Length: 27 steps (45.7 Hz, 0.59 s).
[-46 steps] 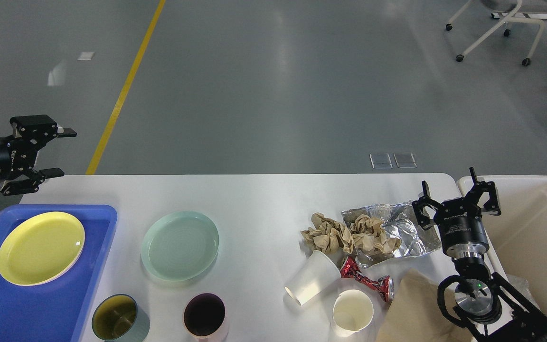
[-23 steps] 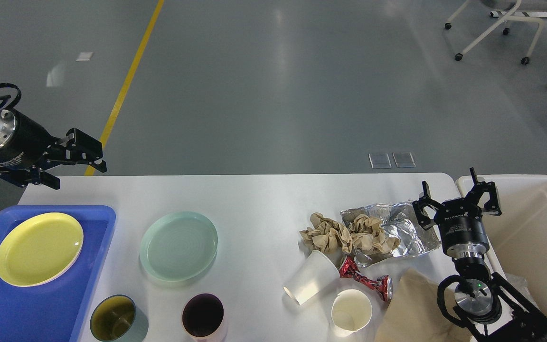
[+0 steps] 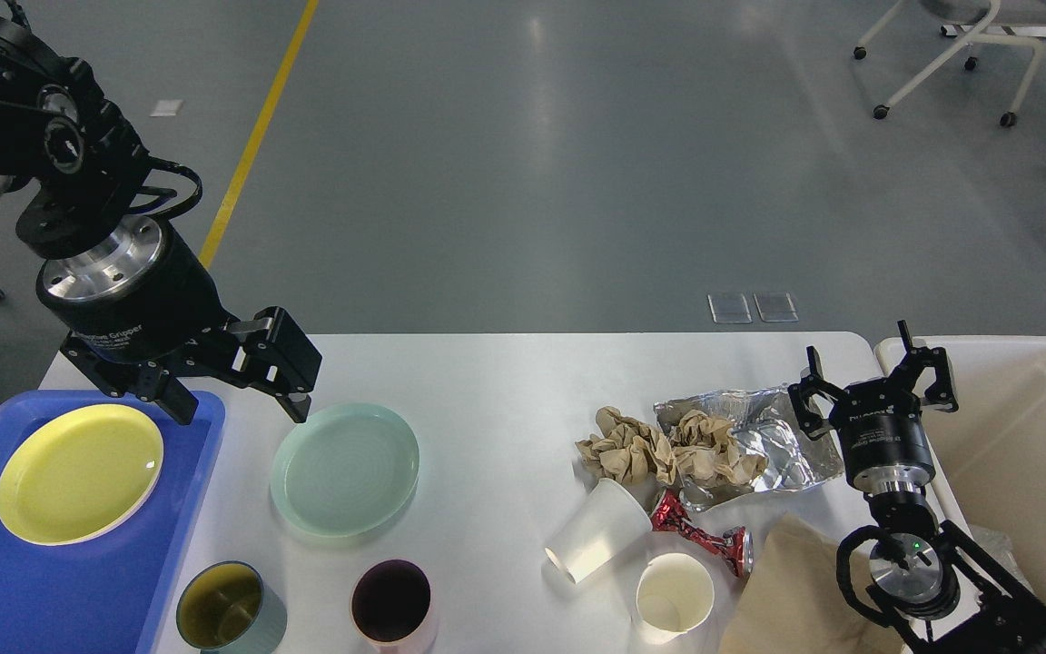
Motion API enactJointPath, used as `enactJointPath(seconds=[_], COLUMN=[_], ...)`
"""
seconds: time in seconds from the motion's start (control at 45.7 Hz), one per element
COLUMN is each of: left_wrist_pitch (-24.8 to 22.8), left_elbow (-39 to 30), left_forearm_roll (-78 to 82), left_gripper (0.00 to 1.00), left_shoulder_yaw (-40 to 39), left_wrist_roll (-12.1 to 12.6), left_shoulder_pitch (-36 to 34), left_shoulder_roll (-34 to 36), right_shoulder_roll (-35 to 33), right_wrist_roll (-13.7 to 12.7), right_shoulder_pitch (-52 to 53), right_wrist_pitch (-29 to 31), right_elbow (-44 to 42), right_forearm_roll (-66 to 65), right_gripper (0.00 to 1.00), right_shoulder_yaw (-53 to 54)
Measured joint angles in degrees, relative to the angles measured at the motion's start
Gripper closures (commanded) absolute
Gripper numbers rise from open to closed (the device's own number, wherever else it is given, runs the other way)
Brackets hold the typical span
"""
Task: Tidy desktop
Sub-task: 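Move the left gripper over the dark-filled cup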
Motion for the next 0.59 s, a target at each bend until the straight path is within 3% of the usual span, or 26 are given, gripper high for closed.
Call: enactJointPath(seconds=[0.044, 0.219, 0.284, 0.59], left_wrist_pitch=[0.0, 2.9, 3.6, 3.6], left_elbow=[-0.6, -3.0, -3.8, -4.0], left_forearm_roll=[-3.0, -17.7, -21.6, -23.8], left_gripper=[0.04, 0.04, 0.03, 0.03], left_shoulder_yaw=[0.9, 2.1, 2.1, 2.0], left_wrist_roll=[1.6, 12.3, 14.6, 15.3], left_shoulder_pitch=[-1.9, -6.1, -6.7, -5.8], left_shoulder_roll=[-2.0, -9.3, -11.0, -12.0], right_shoulder_roll=[0.0, 0.0, 0.0, 0.0], right_wrist_roll=[0.0, 0.0, 0.0, 0.1], right_shoulder_pitch=[0.0, 0.0, 0.0, 0.0], right_wrist_pitch=[0.0, 0.0, 0.0, 0.0], right_elbow=[0.0, 0.0, -0.1, -0.1], right_forearm_roll=[0.0, 0.0, 0.0, 0.0], right_gripper=[0.00, 0.00, 0.00, 0.00], right_shoulder_yaw=[0.0, 0.0, 0.0, 0.0])
